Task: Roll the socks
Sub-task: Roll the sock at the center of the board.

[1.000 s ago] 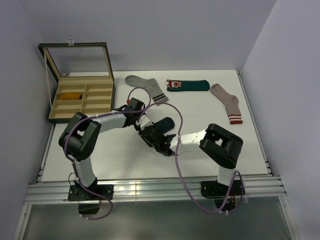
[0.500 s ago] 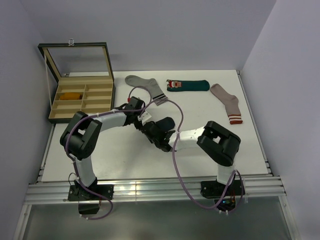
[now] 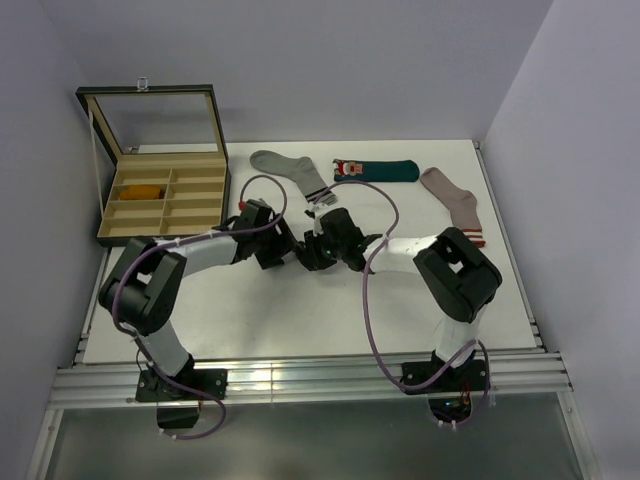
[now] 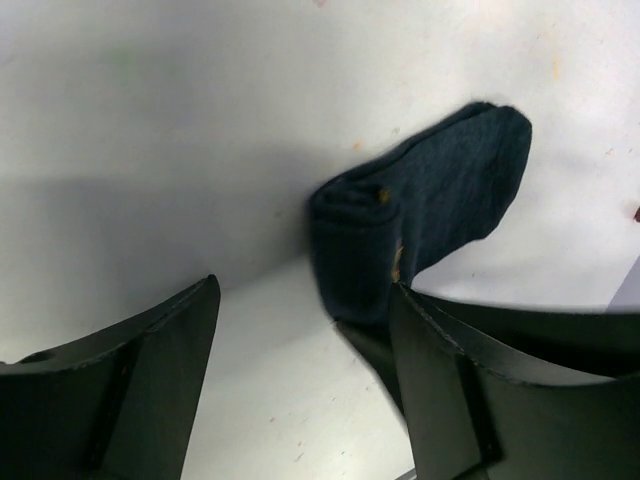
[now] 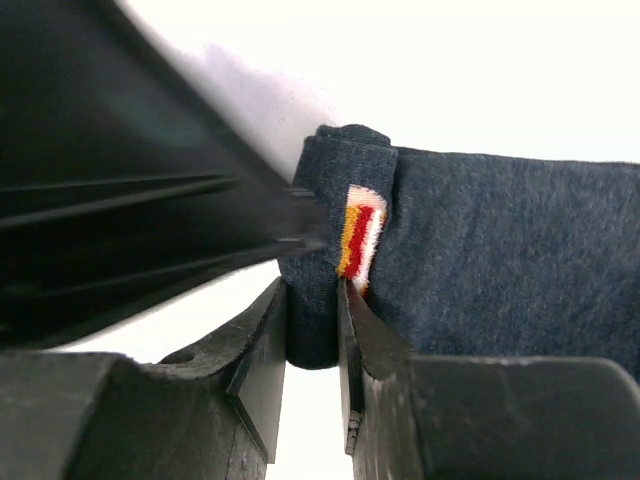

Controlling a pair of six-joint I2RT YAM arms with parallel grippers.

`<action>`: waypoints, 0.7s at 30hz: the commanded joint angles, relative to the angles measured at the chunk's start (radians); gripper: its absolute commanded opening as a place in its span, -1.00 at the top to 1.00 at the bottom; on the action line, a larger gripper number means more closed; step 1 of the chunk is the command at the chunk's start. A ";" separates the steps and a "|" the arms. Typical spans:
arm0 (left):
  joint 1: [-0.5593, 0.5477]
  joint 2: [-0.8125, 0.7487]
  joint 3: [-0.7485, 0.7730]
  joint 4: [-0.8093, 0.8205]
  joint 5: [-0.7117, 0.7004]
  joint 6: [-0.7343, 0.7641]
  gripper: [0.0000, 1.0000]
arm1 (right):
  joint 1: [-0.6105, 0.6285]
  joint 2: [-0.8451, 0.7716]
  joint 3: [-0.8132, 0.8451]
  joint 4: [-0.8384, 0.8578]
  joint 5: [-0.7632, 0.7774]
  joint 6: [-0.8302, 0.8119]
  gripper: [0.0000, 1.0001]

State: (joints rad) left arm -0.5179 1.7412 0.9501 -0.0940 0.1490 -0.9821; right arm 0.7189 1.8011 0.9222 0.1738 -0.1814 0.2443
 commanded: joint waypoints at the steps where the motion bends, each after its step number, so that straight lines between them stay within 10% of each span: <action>1: 0.025 -0.097 -0.085 0.056 -0.031 -0.050 -0.49 | -0.038 0.041 -0.019 -0.131 -0.228 0.061 1.00; 9: 0.050 -0.203 -0.209 0.232 0.003 -0.073 -0.51 | -0.134 0.129 0.049 -0.122 -0.532 0.153 1.00; 21: -0.002 -0.121 -0.260 0.304 0.034 -0.131 -0.39 | -0.200 0.257 0.084 -0.086 -0.599 0.222 1.00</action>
State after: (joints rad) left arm -0.5076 1.6035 0.7006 0.1574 0.1726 -1.0901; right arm 0.5240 1.9835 1.0122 0.1677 -0.7948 0.4526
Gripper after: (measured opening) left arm 0.696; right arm 0.291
